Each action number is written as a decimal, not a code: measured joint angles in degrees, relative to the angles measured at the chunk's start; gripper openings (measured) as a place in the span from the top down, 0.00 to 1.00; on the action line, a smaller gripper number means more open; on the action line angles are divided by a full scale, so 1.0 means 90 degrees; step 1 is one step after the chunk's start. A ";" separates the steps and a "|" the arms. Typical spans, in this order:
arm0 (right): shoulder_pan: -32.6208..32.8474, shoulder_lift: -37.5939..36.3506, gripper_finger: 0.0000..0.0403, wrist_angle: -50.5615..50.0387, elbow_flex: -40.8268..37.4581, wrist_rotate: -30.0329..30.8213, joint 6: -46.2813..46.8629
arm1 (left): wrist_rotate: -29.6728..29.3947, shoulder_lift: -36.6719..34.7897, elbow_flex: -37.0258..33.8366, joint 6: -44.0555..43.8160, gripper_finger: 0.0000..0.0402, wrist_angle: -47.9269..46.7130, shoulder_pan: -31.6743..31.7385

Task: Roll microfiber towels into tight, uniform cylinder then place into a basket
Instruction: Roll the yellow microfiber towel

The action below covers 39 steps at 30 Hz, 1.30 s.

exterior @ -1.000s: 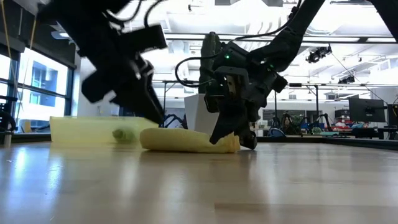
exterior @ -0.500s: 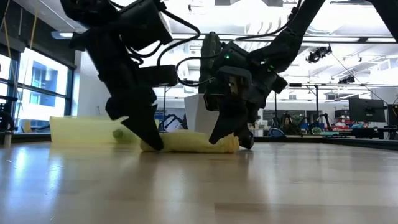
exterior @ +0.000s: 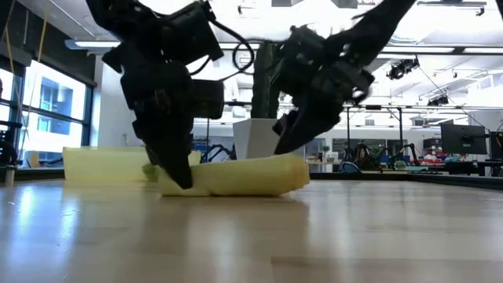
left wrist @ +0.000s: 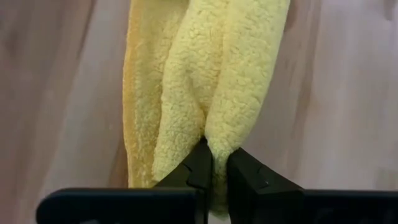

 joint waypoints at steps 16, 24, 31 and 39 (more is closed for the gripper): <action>0.2266 -0.0189 0.69 -0.0171 0.0014 0.3049 -0.2033 | 0.1115 0.0028 -0.0046 -0.0320 0.96 -0.0145 0.0733; 0.2756 -0.0196 0.69 0.0208 0.0019 0.3995 -0.2030 | 0.1132 0.0029 -0.0051 -0.0363 0.96 -0.0144 0.0738; 0.2535 0.0081 0.69 0.0325 0.0032 0.3998 -0.1806 | 0.1258 0.0029 -0.0051 -0.0363 0.96 -0.0130 0.0746; 0.2342 0.0148 0.69 0.0349 0.0032 0.4513 -0.1956 | 0.1258 0.0029 -0.0051 -0.0319 0.96 -0.0125 0.0746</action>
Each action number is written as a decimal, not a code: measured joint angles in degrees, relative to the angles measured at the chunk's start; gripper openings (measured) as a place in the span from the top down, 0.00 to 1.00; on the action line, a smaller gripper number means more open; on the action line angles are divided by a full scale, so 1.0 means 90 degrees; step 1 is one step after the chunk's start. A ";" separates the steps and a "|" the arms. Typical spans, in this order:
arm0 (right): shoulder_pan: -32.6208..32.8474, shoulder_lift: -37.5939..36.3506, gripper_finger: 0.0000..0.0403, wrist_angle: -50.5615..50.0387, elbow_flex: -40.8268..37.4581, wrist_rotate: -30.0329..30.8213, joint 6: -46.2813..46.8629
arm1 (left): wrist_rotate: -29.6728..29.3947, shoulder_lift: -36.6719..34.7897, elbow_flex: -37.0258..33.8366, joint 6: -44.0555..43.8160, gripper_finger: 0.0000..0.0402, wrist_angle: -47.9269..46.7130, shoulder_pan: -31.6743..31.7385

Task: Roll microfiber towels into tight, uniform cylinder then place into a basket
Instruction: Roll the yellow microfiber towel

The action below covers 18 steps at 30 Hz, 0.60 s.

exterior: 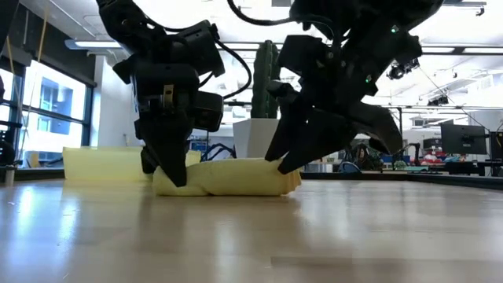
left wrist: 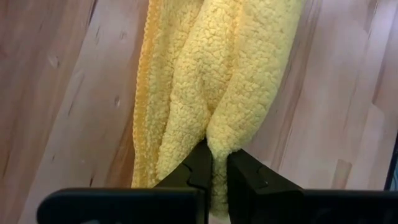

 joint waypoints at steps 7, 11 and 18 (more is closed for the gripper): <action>-0.0318 0.0020 0.63 -0.0025 0.0000 -0.0709 -0.0026 | 0.0002 0.0000 0.0000 0.0009 0.96 0.0002 0.0000; -0.0467 0.0147 0.55 0.0060 -0.0002 -0.0770 -0.0025 | 0.0017 0.0002 0.0000 0.0021 0.96 0.0005 0.0000; -0.0663 0.0473 0.49 0.0167 0.0008 -0.0814 0.0150 | 0.0045 0.0000 -0.0002 0.0021 0.96 0.0059 -0.0002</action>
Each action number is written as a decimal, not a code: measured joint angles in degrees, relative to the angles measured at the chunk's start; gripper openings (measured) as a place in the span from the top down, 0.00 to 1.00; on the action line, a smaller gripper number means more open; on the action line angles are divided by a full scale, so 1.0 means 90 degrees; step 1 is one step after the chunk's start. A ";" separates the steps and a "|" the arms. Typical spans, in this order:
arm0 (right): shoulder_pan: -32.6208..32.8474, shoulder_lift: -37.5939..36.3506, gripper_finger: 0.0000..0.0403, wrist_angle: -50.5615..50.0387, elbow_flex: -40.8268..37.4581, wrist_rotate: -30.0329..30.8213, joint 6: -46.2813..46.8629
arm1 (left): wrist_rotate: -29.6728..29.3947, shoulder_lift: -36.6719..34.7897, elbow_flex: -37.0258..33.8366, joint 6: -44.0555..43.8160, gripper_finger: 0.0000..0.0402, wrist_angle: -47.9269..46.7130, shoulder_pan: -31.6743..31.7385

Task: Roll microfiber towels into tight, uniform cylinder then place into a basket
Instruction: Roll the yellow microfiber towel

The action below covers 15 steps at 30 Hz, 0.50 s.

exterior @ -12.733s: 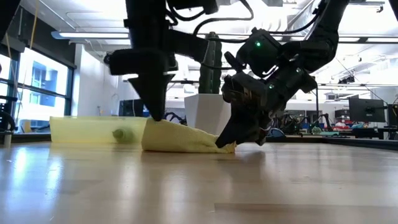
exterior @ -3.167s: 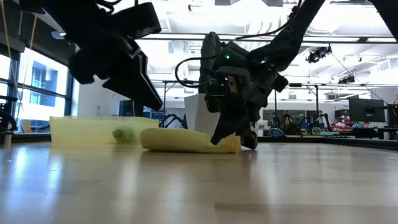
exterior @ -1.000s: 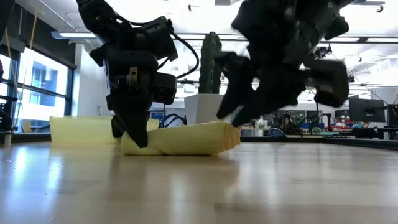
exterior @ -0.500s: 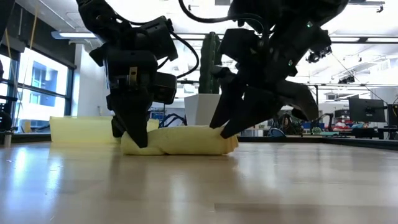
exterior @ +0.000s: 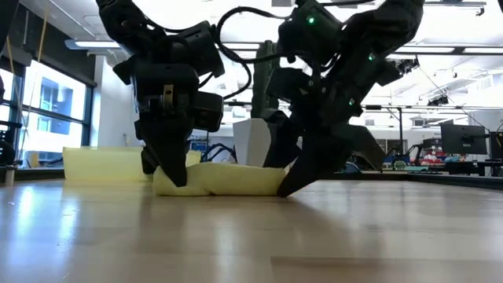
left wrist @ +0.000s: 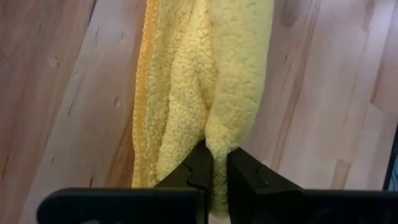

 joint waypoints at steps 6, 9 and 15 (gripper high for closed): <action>-0.0104 0.0031 0.54 -0.0075 0.0007 -0.0229 0.0644 | 0.0001 0.0000 0.0020 -0.0001 0.93 0.0000 -0.0015; -0.0155 0.0044 0.63 -0.0110 0.0005 -0.0253 0.0932 | -0.0002 0.0008 0.0143 0.0230 0.89 -0.0129 -0.0015; -0.0215 0.0043 0.86 -0.0185 0.0009 -0.0237 0.1548 | -0.0133 0.0039 0.0674 0.1329 0.81 -0.0926 -0.0030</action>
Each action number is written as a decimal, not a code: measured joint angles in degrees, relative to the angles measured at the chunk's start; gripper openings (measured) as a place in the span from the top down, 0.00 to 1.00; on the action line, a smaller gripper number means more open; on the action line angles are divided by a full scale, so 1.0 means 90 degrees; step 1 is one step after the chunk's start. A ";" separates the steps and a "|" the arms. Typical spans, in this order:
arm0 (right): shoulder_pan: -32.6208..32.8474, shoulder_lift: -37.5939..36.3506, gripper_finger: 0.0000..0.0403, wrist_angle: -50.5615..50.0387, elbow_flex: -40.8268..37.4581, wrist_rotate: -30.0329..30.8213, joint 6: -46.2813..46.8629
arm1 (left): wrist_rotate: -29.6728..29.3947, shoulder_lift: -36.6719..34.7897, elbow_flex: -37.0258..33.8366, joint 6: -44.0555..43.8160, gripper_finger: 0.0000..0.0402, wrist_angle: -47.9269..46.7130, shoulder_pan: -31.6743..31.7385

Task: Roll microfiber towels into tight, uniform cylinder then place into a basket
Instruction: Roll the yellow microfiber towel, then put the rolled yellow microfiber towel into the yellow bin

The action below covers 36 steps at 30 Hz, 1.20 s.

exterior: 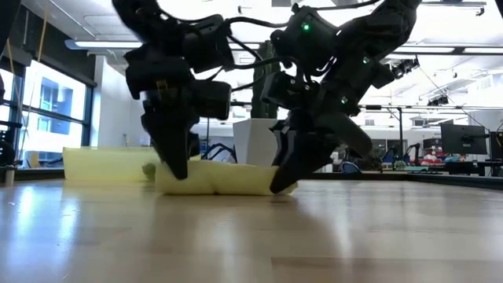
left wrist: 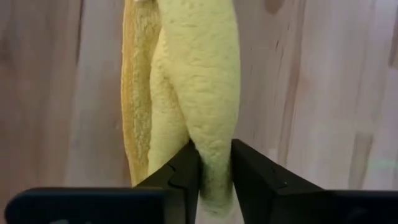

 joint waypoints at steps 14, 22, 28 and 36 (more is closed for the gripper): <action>-0.0261 -0.0001 0.96 -0.0307 0.0000 -0.0997 0.1339 | -0.2175 -0.0015 0.1309 0.1046 0.74 -0.2565 -0.0668; -0.0420 0.0010 0.95 -0.0326 -0.0007 -0.1390 0.1689 | -0.4359 -0.0027 0.1431 0.0400 0.73 -0.2699 -0.1394; -0.0418 0.0010 0.95 -0.0321 -0.0015 -0.1382 0.1689 | -0.4966 -0.0027 0.1699 -0.0300 0.73 -0.3237 -0.1636; -0.0418 0.0011 0.89 -0.0243 -0.0027 -0.1371 0.1689 | -0.4098 -0.0041 0.1893 0.0190 0.68 -0.2045 -0.1698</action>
